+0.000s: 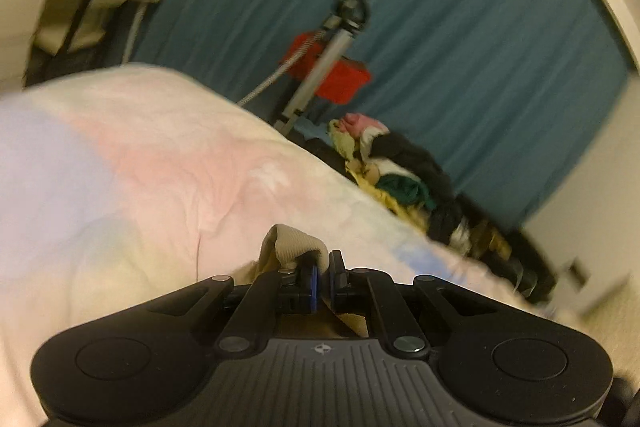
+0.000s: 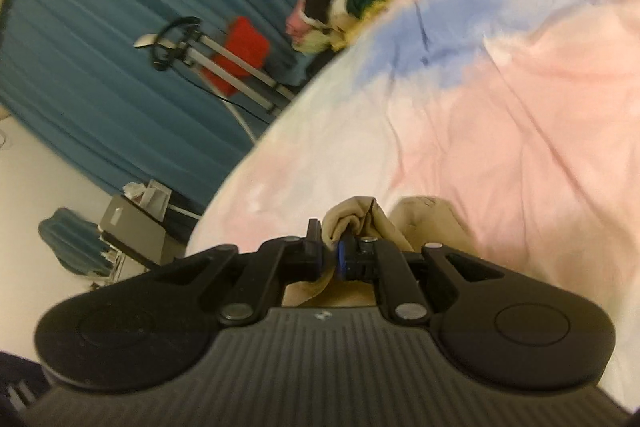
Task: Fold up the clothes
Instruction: 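Fold the bundle over and flatten it with both grippers open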
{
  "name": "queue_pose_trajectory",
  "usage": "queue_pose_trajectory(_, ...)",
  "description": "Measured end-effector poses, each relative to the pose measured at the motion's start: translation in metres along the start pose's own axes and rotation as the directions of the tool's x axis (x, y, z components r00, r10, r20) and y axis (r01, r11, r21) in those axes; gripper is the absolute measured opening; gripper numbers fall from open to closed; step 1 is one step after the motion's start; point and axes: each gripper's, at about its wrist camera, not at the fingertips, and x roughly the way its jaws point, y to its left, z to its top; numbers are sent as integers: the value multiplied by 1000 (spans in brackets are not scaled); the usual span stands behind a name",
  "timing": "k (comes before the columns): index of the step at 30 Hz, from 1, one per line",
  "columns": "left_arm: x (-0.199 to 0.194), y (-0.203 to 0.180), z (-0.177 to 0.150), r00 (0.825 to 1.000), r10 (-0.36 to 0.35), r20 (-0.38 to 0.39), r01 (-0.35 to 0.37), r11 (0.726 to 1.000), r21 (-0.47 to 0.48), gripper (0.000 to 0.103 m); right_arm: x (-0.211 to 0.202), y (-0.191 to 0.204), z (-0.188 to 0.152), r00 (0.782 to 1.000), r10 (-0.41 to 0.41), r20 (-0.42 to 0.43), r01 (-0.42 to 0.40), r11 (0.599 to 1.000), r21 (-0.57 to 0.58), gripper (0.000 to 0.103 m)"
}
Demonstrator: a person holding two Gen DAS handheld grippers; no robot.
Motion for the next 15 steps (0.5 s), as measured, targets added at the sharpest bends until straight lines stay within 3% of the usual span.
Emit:
queue_pose_trajectory(7,41,24,-15,999,-14,-39,14,1000,3,14,44,-38,1,996,17,-88,-15,1000,20,16)
queue_pose_trajectory(8,43,25,-15,999,-21,-42,22,1000,13,21,45,-35,2,996,17,-92,-17,1000,6,18)
queue_pose_trajectory(9,43,25,-14,998,-33,-48,34,999,23,26,46,-32,3,995,22,-97,-23,1000,-4,29)
queue_pose_trajectory(10,43,26,-14,998,-45,-54,46,999,24,40,46,-30,2,994,41,-103,-41,999,-4,52)
queue_pose_trajectory(11,42,27,-14,997,-57,-60,59,998,21,57,42,-28,2,992,69,-107,-69,998,0,66)
queue_pose_trajectory(12,39,27,-14,996,-60,-60,61,998,25,66,38,-25,0,990,94,-107,-95,996,1,89)
queue_pose_trajectory(13,33,24,-13,997,-56,-54,58,997,41,81,31,-21,-3,989,108,-99,-110,994,-15,91)
queue_pose_trajectory(14,25,21,-13,998,-52,-45,55,996,68,90,23,-14,-7,990,105,-93,-110,993,-50,91)
queue_pose_trajectory(15,17,18,-14,998,-54,-38,58,994,97,91,15,-8,-13,991,96,-93,-105,990,-95,91)
